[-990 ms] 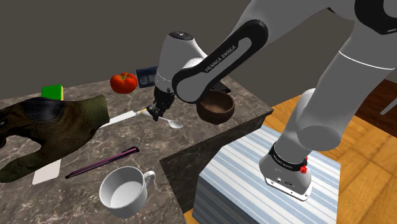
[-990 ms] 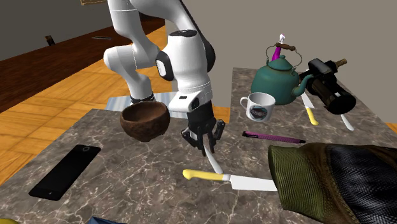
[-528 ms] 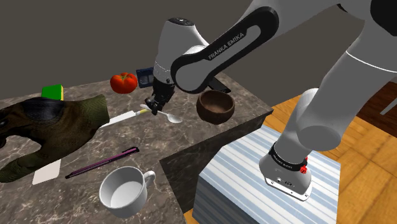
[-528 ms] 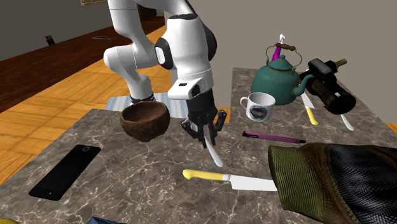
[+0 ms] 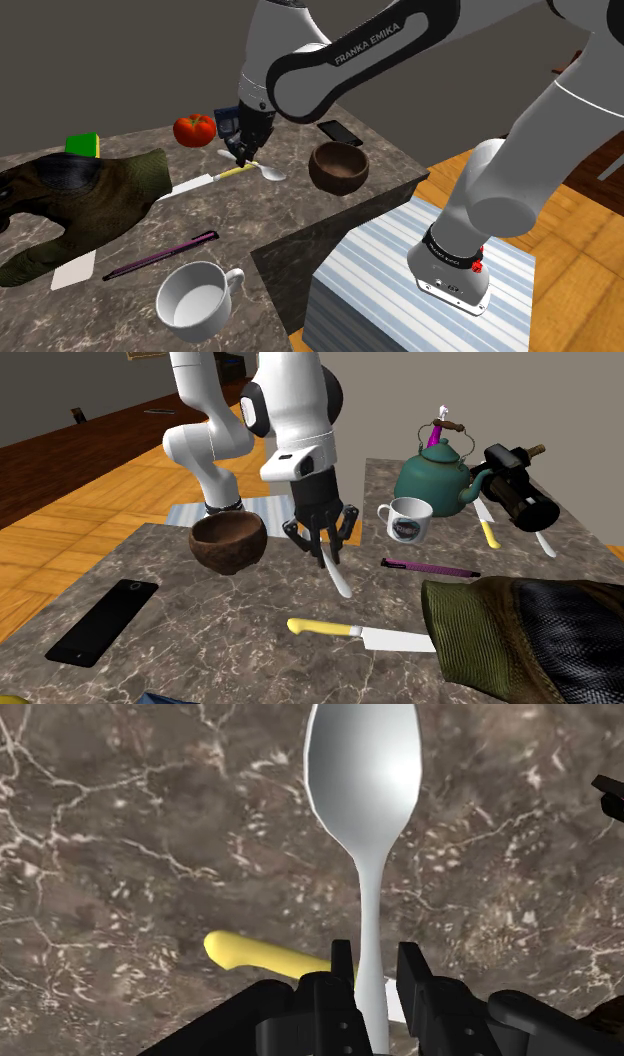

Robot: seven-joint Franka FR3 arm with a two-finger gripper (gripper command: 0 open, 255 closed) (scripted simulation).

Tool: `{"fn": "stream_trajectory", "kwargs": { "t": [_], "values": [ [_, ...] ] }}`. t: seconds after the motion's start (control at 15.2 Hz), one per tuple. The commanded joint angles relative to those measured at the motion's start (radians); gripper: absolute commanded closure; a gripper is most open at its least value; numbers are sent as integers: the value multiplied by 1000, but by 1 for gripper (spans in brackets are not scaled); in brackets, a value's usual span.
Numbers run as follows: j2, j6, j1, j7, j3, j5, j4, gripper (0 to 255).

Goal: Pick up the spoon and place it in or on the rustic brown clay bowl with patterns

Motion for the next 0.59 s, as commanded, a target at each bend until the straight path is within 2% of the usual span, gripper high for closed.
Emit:
{"fn": "stream_trajectory", "kwargs": {
  "t": [0.0, 0.53],
  "values": [
    [-16, -26, 1, -1, -2, 3, 10, 255],
    [-63, -139, 0, -3, -10, 8, 76, 255]
  ]
}}
